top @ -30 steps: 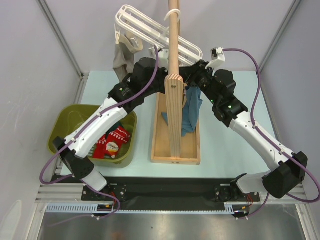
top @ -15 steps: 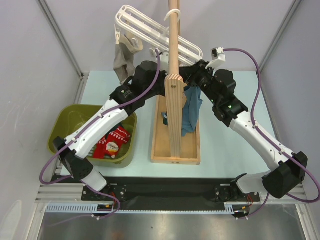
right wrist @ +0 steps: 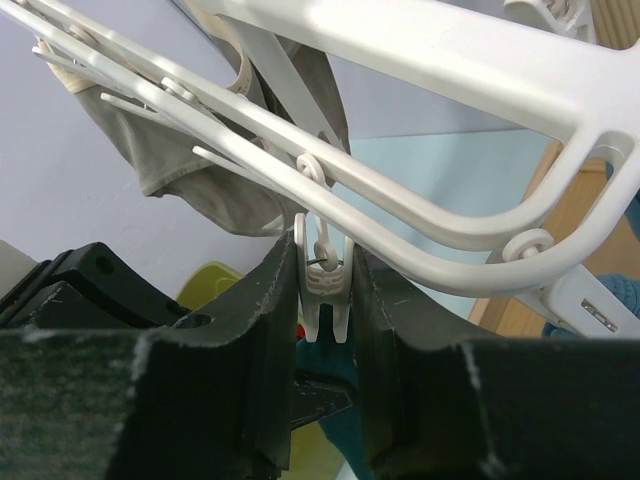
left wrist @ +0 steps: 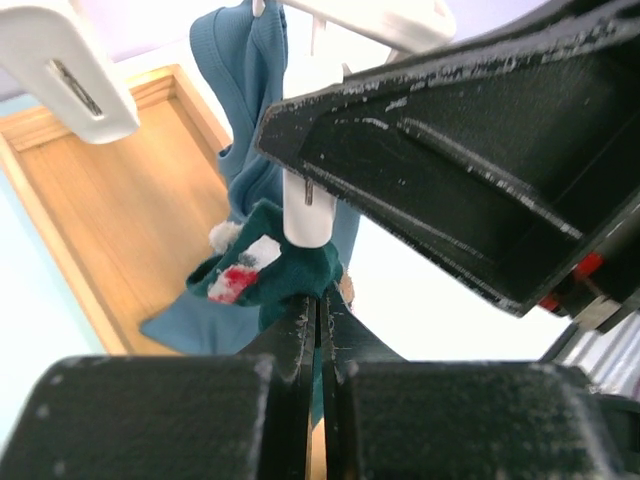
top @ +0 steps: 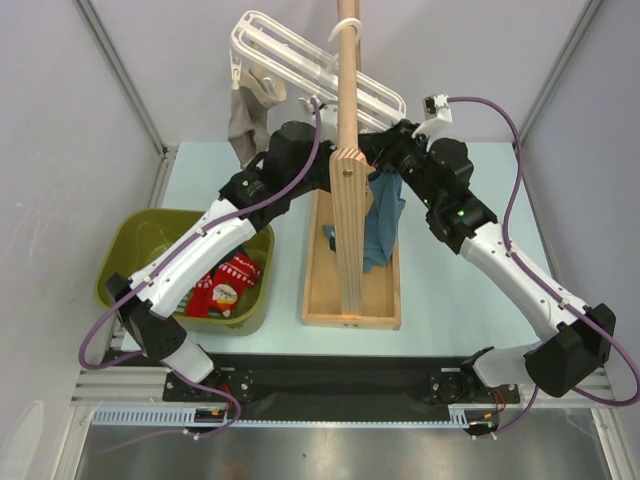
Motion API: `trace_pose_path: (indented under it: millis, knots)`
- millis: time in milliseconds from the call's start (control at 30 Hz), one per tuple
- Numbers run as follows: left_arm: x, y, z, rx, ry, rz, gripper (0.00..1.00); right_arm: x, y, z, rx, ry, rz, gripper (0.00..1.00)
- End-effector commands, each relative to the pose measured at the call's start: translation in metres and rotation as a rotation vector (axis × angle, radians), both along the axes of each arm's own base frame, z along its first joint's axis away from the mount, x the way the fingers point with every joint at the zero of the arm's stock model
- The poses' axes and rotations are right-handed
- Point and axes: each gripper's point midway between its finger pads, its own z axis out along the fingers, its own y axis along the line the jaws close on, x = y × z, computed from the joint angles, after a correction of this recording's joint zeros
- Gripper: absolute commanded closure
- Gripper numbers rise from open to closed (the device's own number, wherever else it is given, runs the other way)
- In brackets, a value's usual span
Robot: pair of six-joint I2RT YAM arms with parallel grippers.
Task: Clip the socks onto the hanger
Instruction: Clamp the sock onto the hanger.
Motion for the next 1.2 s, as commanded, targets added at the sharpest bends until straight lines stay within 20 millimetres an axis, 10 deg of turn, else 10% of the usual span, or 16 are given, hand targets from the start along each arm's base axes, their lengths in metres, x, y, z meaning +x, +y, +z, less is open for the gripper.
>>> trace_pose_path:
  millis: [0, 533, 1167]
  knots:
    - [-0.014, 0.015, 0.023, 0.021, -0.095, -0.024, 1.0, -0.011, 0.001, -0.005, -0.042, 0.025, 0.046, 1.0]
    - [-0.028, 0.0, 0.027, 0.181, -0.675, -0.348, 1.0, -0.011, -0.008, -0.007, -0.051, 0.111, 0.01, 1.0]
    - [0.0, -0.015, 0.009, 0.438, -0.833, -0.369, 1.0, -0.003, -0.012, -0.01, -0.072, 0.168, -0.032, 1.0]
